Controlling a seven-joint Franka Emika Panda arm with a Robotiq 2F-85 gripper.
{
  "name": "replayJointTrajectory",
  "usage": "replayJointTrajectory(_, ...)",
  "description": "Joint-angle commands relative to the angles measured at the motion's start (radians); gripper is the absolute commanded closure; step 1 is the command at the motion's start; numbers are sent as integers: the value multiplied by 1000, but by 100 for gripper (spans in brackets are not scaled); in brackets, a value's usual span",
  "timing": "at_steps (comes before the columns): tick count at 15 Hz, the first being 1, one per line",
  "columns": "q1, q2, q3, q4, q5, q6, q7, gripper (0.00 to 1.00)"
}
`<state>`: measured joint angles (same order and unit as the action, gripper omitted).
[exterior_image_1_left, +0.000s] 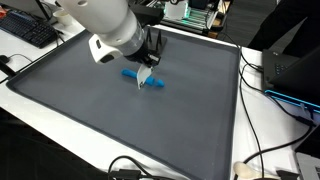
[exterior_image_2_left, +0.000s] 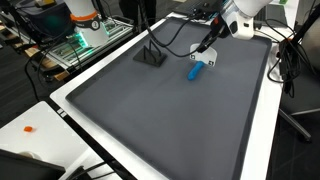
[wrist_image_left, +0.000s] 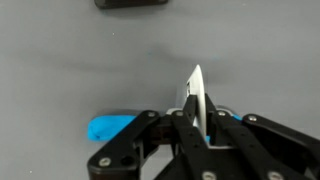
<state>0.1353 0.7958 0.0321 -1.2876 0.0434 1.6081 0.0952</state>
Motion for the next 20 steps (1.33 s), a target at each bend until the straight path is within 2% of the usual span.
replayJointTrajectory(1,13,20,-2,-23,-25,56,21,98)
replayJointTrajectory(17,19,124,16,118,-50,-79,-51,98)
replayJointTrajectory(20,20,134,10,130,-47,-64,-34,98)
